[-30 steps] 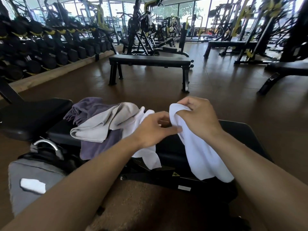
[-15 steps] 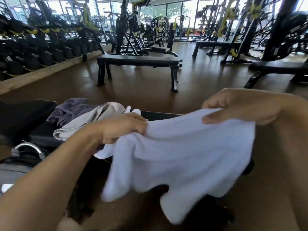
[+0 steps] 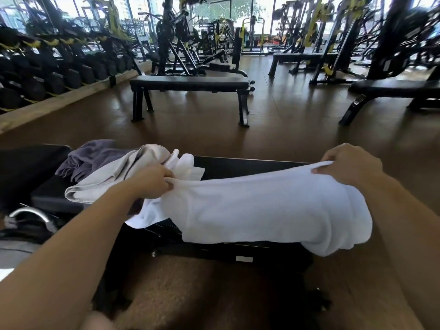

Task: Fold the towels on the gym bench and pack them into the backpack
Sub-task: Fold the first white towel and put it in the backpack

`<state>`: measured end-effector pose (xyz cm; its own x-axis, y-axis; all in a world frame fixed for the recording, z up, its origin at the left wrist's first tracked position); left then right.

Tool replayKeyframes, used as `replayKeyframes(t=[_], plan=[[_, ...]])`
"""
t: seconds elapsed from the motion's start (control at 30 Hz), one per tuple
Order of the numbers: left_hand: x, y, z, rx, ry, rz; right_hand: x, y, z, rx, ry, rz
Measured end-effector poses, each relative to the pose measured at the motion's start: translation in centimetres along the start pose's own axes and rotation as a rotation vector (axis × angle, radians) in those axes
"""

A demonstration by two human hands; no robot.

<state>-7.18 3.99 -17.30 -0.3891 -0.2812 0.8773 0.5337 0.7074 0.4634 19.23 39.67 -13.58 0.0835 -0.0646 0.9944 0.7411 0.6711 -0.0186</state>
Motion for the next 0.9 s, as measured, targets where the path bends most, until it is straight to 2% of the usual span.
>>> replayKeyframes(t=[0.07,0.17,0.27,0.4,0.5,0.57,0.63,0.7,0.77,0.83,0.9], plan=[[0.8,-1.0,0.0,-0.027,0.066,-0.096,-1.1,0.6,0.7,0.016,-0.073,-0.003],[2.5,-2.0,0.5,-0.016,0.466,-0.199,-1.5,1.7,1.7,0.028,-0.201,-0.033],[3.8,-1.4,0.7,0.095,0.697,-0.326,-1.3,2.5,2.1,-0.089,-0.083,0.042],[5.9,-1.0,1.3,0.244,0.711,-0.365,-1.6,2.0,2.2,-0.212,0.140,0.149],[7.4,-1.7,3.1,0.302,0.733,-0.710,-2.0,1.7,2.4,-0.216,0.240,0.208],[7.3,-2.1,5.0,0.306,0.680,-1.017,-2.8,1.5,2.4,-0.200,0.243,0.300],[6.2,-1.9,6.4,0.278,0.617,-1.160,-3.9,1.3,2.3,-0.177,0.228,0.359],[4.5,-1.0,6.9,0.220,0.533,-1.038,-5.3,1.4,2.5,-0.170,0.195,0.427],[1.9,-0.2,6.5,0.139,0.405,-0.775,-6.5,1.7,2.8,-0.163,0.106,0.486],[-0.7,-0.2,6.6,0.046,0.287,-0.417,-7.6,2.2,2.6,-0.208,-0.002,0.511],[-2.9,-0.8,7.2,0.013,0.155,-0.013,-8.5,3.2,2.0,-0.335,-0.101,0.559]])
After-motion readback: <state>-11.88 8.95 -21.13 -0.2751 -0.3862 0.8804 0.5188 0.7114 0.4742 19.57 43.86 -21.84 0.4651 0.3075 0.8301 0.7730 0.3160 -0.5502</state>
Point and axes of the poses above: each hand's wrist, its own z-axis towards the middle knuckle, its own x-axis out of the back of the hand, y = z × x, the point moved 2 cm from there along z, towards the middle knuckle, and after that the axes turned 15 degrees about -z, right-handed, at the moved point
